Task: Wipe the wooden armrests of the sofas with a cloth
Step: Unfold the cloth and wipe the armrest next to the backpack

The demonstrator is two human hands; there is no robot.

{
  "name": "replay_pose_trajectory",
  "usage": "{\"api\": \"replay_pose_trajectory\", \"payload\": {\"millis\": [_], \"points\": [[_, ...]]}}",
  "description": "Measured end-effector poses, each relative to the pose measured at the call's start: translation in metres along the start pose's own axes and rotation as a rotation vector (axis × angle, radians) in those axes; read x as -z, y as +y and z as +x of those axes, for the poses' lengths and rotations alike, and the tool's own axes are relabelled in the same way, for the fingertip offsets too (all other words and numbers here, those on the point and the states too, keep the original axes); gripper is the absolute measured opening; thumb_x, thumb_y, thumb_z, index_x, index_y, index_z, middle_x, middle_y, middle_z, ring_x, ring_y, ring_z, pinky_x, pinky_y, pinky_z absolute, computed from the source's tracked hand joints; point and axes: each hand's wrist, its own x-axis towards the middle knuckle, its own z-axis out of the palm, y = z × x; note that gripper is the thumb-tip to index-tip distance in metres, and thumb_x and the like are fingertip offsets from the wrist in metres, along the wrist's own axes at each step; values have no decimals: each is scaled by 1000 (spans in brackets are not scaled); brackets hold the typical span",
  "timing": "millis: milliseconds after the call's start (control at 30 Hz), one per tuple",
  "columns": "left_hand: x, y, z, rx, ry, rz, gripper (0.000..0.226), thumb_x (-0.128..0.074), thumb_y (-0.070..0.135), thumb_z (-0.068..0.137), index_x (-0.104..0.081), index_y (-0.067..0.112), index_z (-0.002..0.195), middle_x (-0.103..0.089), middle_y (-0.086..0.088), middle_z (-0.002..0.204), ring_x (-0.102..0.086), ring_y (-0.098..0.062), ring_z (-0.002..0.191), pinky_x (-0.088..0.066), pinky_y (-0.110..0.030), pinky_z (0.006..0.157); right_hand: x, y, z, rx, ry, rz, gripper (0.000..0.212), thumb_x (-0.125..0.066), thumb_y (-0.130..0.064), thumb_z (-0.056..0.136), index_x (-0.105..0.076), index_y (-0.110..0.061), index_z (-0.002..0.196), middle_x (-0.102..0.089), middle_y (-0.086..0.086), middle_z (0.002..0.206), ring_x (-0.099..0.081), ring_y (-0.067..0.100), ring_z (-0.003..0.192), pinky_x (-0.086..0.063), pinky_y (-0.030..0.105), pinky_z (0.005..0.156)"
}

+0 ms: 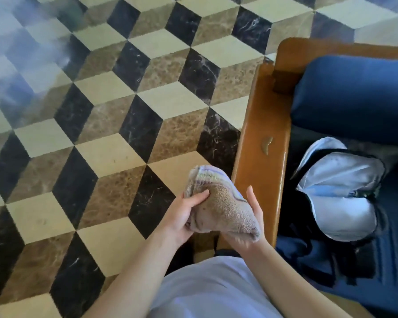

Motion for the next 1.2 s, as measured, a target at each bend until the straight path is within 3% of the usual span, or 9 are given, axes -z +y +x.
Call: {"api": "replay_pose_trajectory", "payload": {"millis": [167, 333, 467, 533, 667, 833, 967, 1100, 1200], "points": [[-11, 32, 49, 187, -72, 155, 29, -67, 14, 94, -70, 11, 123, -73, -15, 121, -71, -31, 110, -61, -40, 83, 2, -13, 16, 169, 69, 13, 69, -61, -49, 95, -49, -6, 148, -48, 24, 152, -53, 38, 136, -47, 51, 106], [3, 59, 111, 364, -229, 338, 32, -56, 8, 100, -61, 8, 132, -73, -17, 122, -71, -31, 111, -61, -38, 82, -9, -8, 44, 297, 239, 0, 55, -63, -29, 93, -56, -3, 141, -59, 24, 141, -61, 40, 123, -50, 54, 101], [10, 99, 148, 501, -445, 747, 27, -57, 13, 101, -65, 8, 126, -75, -14, 118, -72, -28, 107, -60, -39, 90, -26, 23, 64, 473, 375, 112, 42, -62, -20, 91, -67, -6, 130, -64, 22, 137, -67, 39, 117, -55, 52, 93], [8, 120, 168, 474, -521, 1130, 25, -55, 26, 102, -71, 12, 115, -78, -11, 106, -74, -27, 97, -59, -43, 91, -33, 42, 76, 572, 467, 269, 43, -64, -22, 90, -67, -7, 130, -64, 21, 137, -64, 40, 121, -52, 54, 99], [-2, 153, 201, 340, -566, 1623, 28, -47, 31, 103, -70, 16, 108, -72, -6, 97, -69, -20, 85, -55, -28, 68, -53, 58, 101, 785, 590, 582, 37, -60, -21, 94, -63, -11, 130, -72, 18, 125, -69, 39, 115, -46, 55, 109], [-2, 149, 225, 224, -472, 1645, 32, -39, 11, 104, -70, 6, 110, -71, -15, 90, -68, -27, 79, -57, -34, 74, -51, 83, 98, 878, 786, 872, 34, -61, -19, 95, -61, -12, 128, -76, 17, 114, -71, 35, 109, -51, 52, 102], [1, 128, 219, 261, -535, 1789, 25, -46, 13, 102, -69, 5, 105, -69, -14, 83, -66, -25, 72, -53, -30, 62, -28, 95, 87, 911, 896, 965, 35, -61, -20, 96, -61, -15, 131, -71, 13, 125, -65, 32, 117, -45, 51, 110], [12, 116, 210, 224, -617, 1960, 20, -48, 14, 100, -67, 9, 95, -72, -16, 87, -69, -29, 76, -58, -34, 67, -7, 109, 84, 904, 947, 1065, 39, -56, -19, 99, -53, -11, 137, -64, 12, 134, -59, 31, 124, -41, 49, 113], [12, 104, 205, 150, -734, 2098, 20, -51, 22, 100, -67, 18, 89, -74, -9, 84, -72, -25, 76, -54, -24, 57, 9, 113, 77, 879, 934, 1145, 42, -50, -27, 103, -48, -10, 141, -57, 11, 140, -51, 31, 133, -35, 48, 118]]}}
